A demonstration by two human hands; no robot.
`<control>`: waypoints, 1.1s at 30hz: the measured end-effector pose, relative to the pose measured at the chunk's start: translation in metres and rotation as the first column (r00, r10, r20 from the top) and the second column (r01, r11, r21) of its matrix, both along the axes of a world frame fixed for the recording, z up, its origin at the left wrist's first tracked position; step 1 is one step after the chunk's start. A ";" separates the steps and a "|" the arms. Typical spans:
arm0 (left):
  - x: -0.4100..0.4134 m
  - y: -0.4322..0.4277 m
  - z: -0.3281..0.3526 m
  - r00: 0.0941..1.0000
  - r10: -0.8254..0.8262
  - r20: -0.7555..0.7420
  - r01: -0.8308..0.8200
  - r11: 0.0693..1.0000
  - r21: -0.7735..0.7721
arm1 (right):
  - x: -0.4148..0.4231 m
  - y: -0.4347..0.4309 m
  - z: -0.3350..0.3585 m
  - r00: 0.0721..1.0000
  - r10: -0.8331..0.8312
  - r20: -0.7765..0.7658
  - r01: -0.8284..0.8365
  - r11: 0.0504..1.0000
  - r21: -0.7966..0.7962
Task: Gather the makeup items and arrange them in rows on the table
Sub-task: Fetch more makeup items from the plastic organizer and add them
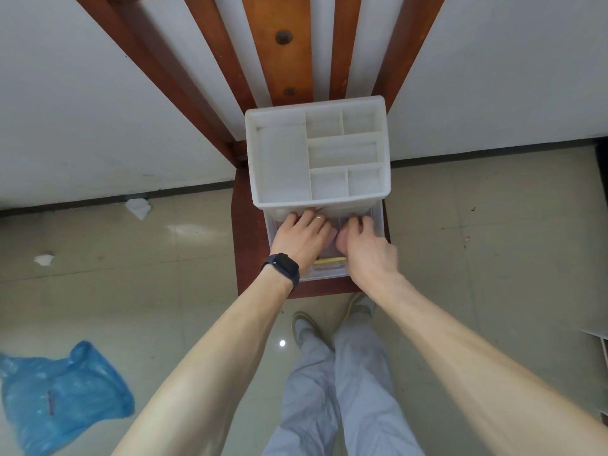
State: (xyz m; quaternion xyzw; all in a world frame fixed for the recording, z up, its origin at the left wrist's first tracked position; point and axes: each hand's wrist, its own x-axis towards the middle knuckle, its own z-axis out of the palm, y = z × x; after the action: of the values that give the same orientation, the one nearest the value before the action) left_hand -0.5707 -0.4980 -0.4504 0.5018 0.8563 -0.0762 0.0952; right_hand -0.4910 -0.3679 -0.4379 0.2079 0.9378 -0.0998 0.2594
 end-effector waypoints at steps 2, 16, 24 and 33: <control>-0.002 -0.003 0.002 0.999 -0.022 -0.041 0.023 0.999 0.029 | 0.001 0.003 -0.005 0.999 -0.002 0.046 0.002 1.000 -0.003; -0.002 -0.020 -0.011 0.999 -0.026 0.025 0.024 0.996 0.085 | -0.013 0.019 -0.018 0.989 0.138 0.048 -0.140 0.989 0.045; 0.005 -0.023 -0.016 0.994 0.054 0.095 -0.056 0.998 0.017 | -0.003 0.028 -0.030 0.999 0.041 -0.005 -0.041 0.999 -0.017; 0.007 -0.033 -0.017 0.998 0.041 0.054 -0.043 0.998 0.036 | 0.010 0.035 -0.034 0.995 0.101 0.022 -0.098 0.988 -0.122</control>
State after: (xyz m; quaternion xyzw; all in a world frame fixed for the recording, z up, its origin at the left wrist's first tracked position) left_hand -0.5634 -0.5314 -0.4674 0.4872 0.8652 -0.0449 0.1100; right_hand -0.4811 -0.3328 -0.4723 0.1462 0.9356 -0.1405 0.2891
